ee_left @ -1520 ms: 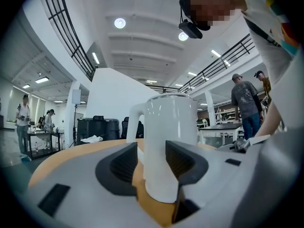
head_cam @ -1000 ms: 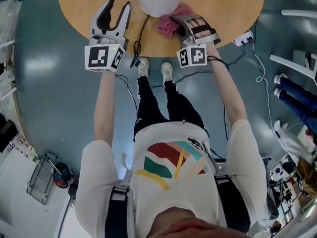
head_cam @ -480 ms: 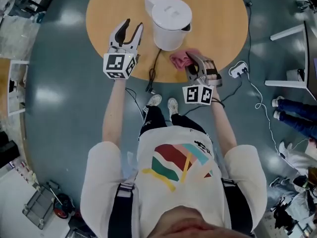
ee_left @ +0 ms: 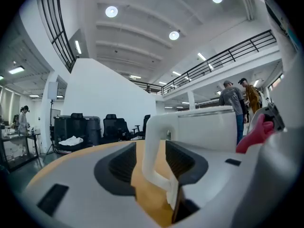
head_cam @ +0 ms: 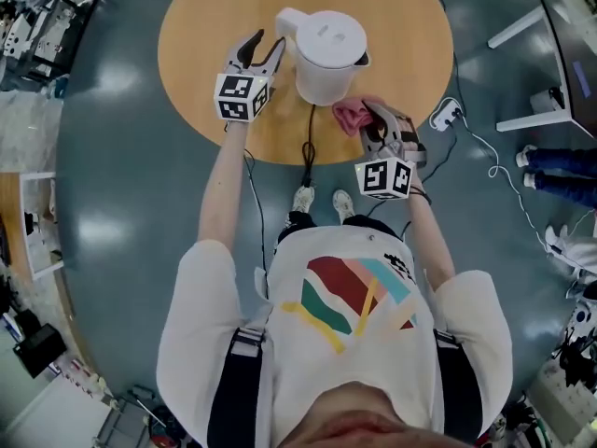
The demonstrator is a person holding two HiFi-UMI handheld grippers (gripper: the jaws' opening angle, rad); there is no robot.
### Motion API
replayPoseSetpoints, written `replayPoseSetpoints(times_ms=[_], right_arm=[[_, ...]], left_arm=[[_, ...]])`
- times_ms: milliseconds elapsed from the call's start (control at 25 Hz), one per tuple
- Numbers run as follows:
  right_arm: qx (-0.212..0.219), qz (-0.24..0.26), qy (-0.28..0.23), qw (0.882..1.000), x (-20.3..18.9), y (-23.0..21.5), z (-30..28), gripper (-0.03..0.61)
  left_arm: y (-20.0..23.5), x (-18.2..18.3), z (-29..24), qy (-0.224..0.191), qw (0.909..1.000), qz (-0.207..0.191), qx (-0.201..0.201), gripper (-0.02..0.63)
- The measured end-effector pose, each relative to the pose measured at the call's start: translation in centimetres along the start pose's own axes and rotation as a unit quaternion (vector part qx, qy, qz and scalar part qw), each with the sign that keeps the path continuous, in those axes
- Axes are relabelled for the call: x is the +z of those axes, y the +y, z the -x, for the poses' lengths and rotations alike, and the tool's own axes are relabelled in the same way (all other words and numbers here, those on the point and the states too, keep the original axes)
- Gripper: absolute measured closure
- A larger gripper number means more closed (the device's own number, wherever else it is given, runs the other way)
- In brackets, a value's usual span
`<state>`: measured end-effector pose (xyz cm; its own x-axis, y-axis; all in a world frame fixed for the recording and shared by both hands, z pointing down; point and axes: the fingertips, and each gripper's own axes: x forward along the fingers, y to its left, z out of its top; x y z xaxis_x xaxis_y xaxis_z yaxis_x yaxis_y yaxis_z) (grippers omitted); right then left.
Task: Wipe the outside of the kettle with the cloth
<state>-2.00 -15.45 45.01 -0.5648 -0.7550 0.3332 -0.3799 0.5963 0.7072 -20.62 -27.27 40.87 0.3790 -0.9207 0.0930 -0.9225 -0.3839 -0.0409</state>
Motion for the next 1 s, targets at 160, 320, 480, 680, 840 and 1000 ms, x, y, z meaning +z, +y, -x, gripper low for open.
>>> replayPoseSetpoints(times_ms=[160, 320, 480, 680, 840, 1000], right_arm=[[0.003, -0.014, 0.016, 1.000, -0.6, 0.5, -0.6, 0.531], [0.007, -0.023, 0.030, 0.999, -1.0, 1.3, -0.7, 0.531], [0.010, -0.043, 0.034, 0.998, -0.9, 1.5, -0.9, 0.531], [0.013, -0.045, 0.024, 0.999, 0.6, 2.2, -1.2, 0.531], [0.013, -0.051, 0.023, 0.998, 1.3, 2.7, -0.7, 0.531], [0.009, -0.057, 0.030, 0.998, 0.0, 2.1, -0.1, 0.531]], left_arm=[[0.8, -2.0, -1.7, 0.022, 0.9997, 0.006, -0.002, 0.390], [0.5, -2.8, -3.4, 0.040, 0.9986, -0.011, -0.031, 0.390], [0.2, -3.8, -4.4, 0.062, 0.9961, -0.007, -0.062, 0.390], [0.5, -3.7, -3.6, 0.070, 0.9941, -0.054, -0.062, 0.456], [0.7, -3.7, -3.0, 0.071, 0.9935, -0.054, -0.071, 0.456], [0.2, -3.7, -2.9, 0.071, 0.9941, -0.055, -0.060, 0.457]])
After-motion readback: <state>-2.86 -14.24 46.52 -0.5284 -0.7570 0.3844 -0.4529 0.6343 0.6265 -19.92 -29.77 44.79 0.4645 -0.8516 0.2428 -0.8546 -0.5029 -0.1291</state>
